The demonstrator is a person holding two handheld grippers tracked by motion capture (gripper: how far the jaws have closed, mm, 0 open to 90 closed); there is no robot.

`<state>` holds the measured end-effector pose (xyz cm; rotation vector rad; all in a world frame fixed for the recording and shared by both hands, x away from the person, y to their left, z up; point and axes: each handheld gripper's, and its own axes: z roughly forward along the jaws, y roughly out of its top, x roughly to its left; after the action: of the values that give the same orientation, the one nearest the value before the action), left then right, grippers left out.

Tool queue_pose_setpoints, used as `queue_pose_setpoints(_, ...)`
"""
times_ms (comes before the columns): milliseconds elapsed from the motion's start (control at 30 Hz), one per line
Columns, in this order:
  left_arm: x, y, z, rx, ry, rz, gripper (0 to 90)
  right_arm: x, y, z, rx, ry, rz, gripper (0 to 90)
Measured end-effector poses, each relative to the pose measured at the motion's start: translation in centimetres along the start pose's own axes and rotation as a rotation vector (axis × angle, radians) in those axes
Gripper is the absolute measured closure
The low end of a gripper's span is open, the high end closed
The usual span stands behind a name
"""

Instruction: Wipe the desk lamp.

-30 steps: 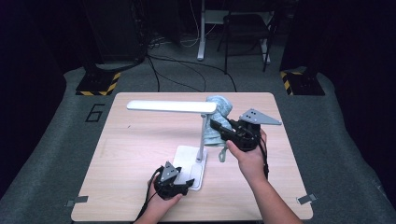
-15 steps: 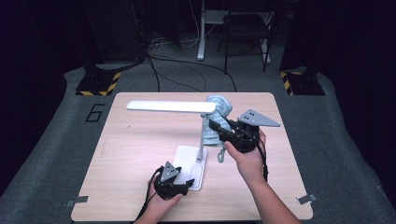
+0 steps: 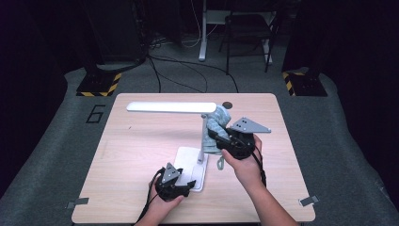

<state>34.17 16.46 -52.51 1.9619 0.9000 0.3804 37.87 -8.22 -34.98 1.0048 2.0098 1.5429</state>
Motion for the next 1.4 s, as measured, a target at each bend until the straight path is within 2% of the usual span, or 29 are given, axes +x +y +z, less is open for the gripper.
queue_pose_setpoints(333, 0.1, 0.0, -0.1, 0.008, 0.001, 0.013, 27.2, -0.1, -3.5, 1.4, 0.051, -0.007, 0.025, 65.6)
queue_pose_setpoints(733, 0.0, 0.0, 0.0, -0.001, 0.001, -0.005, 27.3, -0.5, -7.6, 3.6, 0.135, -0.005, 0.073, 65.5)
queue_pose_setpoints(1033, 0.0, 0.0, 0.0, 0.003, -0.003, -0.001, 27.2, -0.8, -10.3, 5.4, 0.216, -0.003, 0.088, 65.4)
queue_pose_setpoints(1233, 0.0, 0.0, 0.0, 0.004, -0.004, 0.002, 27.2, -1.1, -12.0, 6.6, 0.288, 0.004, 0.090, 65.2)
queue_pose_setpoints(1300, 0.0, 0.0, 0.0, 0.004, -0.004, 0.002, 27.2, -1.3, -12.6, 7.0, 0.326, 0.016, 0.121, 65.1)
queue_pose_setpoints(1333, 0.0, 0.0, 0.0, 0.004, -0.004, 0.003, 27.2, -1.4, -12.9, 7.2, 0.328, 0.019, 0.112, 65.0)
queue_pose_setpoints(1367, 0.0, 0.0, 0.0, 0.004, -0.004, -0.001, 27.2, -1.5, -13.2, 7.3, 0.335, 0.020, 0.131, 64.9)
queue_pose_setpoints(1400, 0.0, 0.0, 0.0, 0.004, -0.004, -0.001, 27.2, -1.6, -13.3, 7.4, 0.329, 0.027, 0.131, 64.9)
